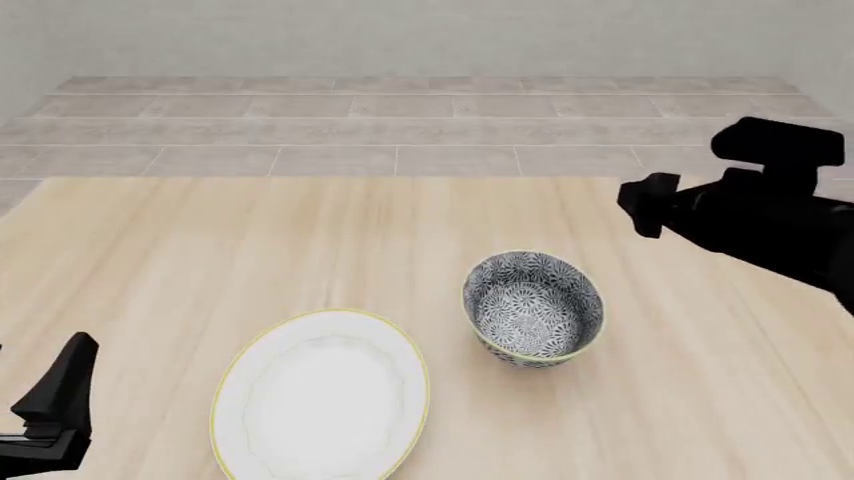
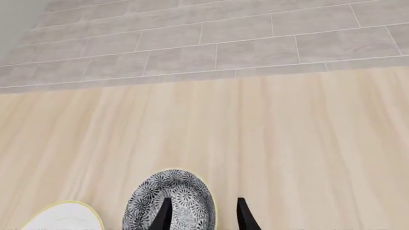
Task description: Put the bowl on the plate.
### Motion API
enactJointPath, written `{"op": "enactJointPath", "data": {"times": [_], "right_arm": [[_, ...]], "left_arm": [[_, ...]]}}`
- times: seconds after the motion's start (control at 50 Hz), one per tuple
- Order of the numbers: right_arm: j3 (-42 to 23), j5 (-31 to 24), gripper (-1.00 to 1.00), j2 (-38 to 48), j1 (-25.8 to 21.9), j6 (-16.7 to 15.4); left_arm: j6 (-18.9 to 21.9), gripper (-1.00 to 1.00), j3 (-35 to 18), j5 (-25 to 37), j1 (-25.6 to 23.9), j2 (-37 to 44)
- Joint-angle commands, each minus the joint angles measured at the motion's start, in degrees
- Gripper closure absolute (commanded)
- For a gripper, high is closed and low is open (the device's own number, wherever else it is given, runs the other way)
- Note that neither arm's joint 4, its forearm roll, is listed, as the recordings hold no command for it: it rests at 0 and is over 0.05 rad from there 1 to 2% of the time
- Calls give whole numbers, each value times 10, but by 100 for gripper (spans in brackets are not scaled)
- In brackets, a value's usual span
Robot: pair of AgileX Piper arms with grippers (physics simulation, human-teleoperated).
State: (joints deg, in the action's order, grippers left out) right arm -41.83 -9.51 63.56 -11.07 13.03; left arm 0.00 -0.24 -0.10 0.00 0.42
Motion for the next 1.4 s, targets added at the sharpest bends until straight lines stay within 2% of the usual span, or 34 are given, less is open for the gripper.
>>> {"op": "enactJointPath", "data": {"times": [0.02,0.1,0.14,0.48,1.4], "right_arm": [[24,30,-100,27,0,6],[32,37,-100,34,-4,9],[35,41,-100,34,-1,-2],[62,73,-100,85,-6,27],[82,132,-100,156,-24,38]], "left_arm": [[0,-100,0,0,0,0],[0,-100,0,0,0,0],[0,-100,0,0,0,0],[0,-100,0,0,0,0],[0,-100,0,0,0,0]]}}
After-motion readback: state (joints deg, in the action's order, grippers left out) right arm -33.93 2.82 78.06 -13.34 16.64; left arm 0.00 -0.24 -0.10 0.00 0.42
